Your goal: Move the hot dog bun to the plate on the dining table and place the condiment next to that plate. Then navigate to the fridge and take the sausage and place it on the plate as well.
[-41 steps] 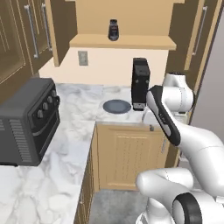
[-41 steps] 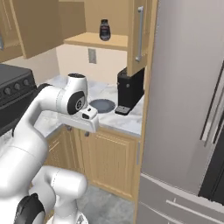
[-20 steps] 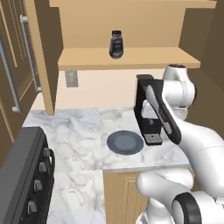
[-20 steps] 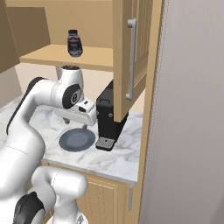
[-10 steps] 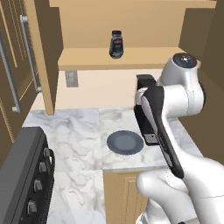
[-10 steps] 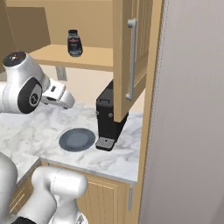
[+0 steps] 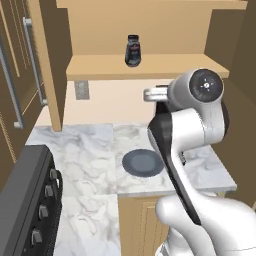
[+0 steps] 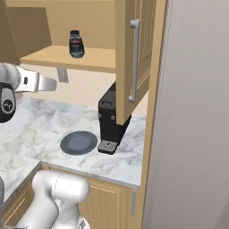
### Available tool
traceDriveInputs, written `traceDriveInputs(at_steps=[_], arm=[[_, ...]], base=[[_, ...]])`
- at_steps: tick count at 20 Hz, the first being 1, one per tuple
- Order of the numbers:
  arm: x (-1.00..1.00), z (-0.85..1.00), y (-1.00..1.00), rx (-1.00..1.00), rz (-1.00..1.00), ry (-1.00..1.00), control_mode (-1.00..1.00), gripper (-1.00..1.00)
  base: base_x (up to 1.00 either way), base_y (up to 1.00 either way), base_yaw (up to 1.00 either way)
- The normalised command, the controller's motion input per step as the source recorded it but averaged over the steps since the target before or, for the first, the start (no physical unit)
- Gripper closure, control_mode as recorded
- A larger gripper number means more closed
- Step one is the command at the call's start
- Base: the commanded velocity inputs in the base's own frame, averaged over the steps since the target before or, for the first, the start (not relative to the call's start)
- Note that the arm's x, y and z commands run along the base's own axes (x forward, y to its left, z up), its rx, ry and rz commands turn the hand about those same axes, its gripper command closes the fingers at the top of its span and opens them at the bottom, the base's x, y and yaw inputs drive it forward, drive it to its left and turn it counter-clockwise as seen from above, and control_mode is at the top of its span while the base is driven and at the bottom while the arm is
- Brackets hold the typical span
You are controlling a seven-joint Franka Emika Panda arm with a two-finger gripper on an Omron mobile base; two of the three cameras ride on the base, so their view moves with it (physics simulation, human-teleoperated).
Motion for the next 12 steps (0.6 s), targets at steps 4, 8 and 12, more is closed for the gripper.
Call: traceDriveInputs(at_steps=[4, 8, 12], arm=[[0.18, 0.68, 0.06, -0.05, 0.0, -0.33, -1.0, -1.0], [0.51, 0.64, 0.0, 0.0, 0.0, -0.03, -1.0, -1.0], [0.73, 0.54, 0.03, 0.0, 0.0, 0.02, -1.0, -1.0]], base=[[0.0, 0.0, 0.0], [0.0, 0.0, 0.0], [0.0, 0.0, 0.0]])
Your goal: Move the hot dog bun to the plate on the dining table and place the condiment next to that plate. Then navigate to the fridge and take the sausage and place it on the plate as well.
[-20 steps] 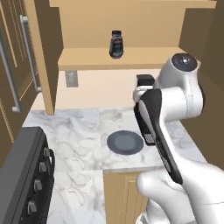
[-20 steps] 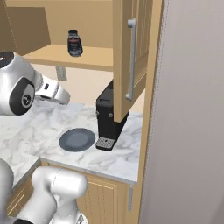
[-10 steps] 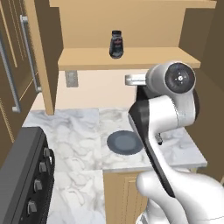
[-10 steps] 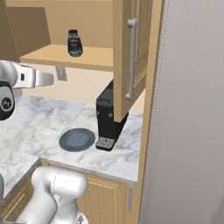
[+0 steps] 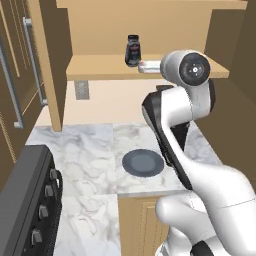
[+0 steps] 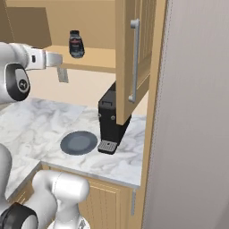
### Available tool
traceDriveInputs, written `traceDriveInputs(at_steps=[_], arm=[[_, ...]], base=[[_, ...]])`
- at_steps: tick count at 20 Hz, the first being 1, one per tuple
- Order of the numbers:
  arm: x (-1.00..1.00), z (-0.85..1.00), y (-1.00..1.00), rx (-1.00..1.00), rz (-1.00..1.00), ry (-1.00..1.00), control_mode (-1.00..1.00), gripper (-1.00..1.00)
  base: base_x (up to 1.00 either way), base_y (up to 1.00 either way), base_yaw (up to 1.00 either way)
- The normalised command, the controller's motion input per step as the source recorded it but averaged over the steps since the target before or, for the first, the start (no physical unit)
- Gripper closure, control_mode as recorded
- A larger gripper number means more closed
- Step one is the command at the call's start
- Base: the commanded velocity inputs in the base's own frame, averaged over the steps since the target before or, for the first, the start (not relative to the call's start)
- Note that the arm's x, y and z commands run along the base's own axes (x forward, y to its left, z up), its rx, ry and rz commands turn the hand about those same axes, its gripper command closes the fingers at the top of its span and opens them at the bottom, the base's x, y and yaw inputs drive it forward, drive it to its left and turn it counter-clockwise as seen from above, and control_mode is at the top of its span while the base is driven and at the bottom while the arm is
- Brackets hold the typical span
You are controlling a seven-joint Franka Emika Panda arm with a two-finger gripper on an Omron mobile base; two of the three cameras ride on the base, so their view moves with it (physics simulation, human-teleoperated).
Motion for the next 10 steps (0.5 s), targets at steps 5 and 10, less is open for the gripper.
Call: traceDriveInputs(at_steps=[5, 10], arm=[[0.55, 0.64, 0.06, 0.0, 0.0, 0.09, -1.0, -1.0], [0.56, 0.26, 0.0, 0.0, 0.0, 0.12, -1.0, -1.0]], base=[[0.0, 0.0, 0.0], [0.0, 0.0, 0.0]])
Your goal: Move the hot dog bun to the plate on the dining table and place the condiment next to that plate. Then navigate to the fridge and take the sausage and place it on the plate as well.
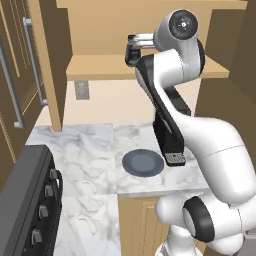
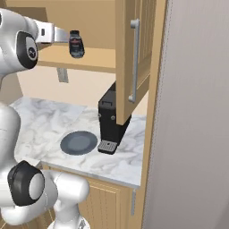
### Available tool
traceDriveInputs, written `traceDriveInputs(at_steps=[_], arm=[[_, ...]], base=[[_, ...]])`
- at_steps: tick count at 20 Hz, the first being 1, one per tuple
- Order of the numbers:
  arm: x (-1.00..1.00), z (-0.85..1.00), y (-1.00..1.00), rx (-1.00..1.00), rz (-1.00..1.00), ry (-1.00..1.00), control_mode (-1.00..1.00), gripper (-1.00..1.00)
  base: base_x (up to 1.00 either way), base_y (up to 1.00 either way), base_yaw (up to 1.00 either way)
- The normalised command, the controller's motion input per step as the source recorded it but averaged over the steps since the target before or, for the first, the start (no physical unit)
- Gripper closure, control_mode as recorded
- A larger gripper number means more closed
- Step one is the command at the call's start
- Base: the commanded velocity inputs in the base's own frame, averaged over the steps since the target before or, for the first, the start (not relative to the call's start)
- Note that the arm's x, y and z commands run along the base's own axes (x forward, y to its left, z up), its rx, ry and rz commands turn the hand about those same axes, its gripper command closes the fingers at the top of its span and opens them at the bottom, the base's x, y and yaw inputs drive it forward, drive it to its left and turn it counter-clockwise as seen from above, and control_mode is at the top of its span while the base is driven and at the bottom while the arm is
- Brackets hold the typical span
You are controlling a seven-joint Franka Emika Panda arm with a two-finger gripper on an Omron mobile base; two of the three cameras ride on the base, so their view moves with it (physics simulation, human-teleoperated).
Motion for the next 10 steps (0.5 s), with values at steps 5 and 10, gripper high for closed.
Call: traceDriveInputs(at_steps=[5, 10], arm=[[0.61, -0.03, 0.15, 0.0, 0.01, 0.01, -1.0, -1.0], [0.61, -0.19, 0.07, 0.01, 0.03, 0.0, -1.0, -1.0]], base=[[0.0, 0.0, 0.0], [0.0, 0.0, 0.0]])
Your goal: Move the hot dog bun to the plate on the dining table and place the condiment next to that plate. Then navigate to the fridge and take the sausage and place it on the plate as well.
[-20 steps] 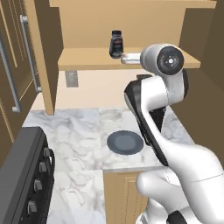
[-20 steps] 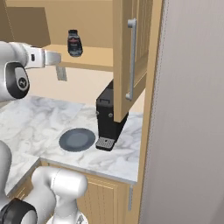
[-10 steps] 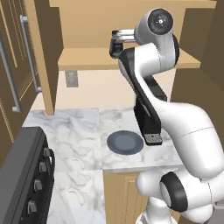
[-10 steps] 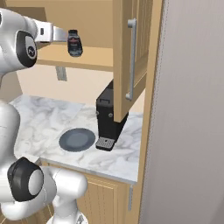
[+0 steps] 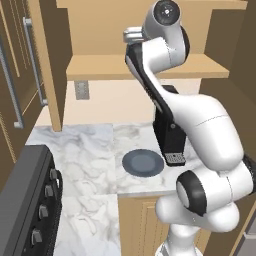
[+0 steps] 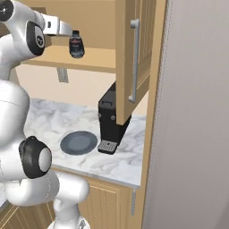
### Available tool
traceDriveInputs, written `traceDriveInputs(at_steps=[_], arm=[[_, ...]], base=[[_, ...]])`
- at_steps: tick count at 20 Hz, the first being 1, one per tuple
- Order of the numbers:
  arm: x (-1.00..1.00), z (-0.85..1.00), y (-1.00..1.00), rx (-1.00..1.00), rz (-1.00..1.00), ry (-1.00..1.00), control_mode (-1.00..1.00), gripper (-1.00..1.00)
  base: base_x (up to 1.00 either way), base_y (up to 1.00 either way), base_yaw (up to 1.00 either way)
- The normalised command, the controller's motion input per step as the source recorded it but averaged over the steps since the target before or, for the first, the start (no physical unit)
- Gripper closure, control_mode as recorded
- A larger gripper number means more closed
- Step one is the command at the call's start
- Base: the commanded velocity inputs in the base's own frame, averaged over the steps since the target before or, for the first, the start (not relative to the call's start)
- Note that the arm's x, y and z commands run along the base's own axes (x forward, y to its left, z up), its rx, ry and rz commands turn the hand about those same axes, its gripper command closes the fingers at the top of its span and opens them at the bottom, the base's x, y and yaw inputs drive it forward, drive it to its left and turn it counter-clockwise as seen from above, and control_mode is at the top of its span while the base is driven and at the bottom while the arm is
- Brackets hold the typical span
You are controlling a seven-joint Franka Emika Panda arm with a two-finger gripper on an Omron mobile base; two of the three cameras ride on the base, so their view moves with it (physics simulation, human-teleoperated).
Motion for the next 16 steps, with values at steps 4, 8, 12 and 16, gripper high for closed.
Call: traceDriveInputs(at_steps=[4, 8, 12, 16], arm=[[0.68, -0.28, 0.08, 0.01, 0.02, 0.0, -1.0, -1.0], [0.56, -0.12, 0.06, 0.0, 0.0, 0.0, -1.0, -1.0], [0.46, -0.01, 0.01, 0.0, 0.0, 0.0, -1.0, -1.0], [0.44, 0.0, 0.0, 0.0, 0.0, 0.0, -1.0, -1.0]], base=[[0.0, 0.0, 0.0], [0.0, 0.0, 0.0], [0.0, 0.0, 0.0], [0.0, 0.0, 0.0]])
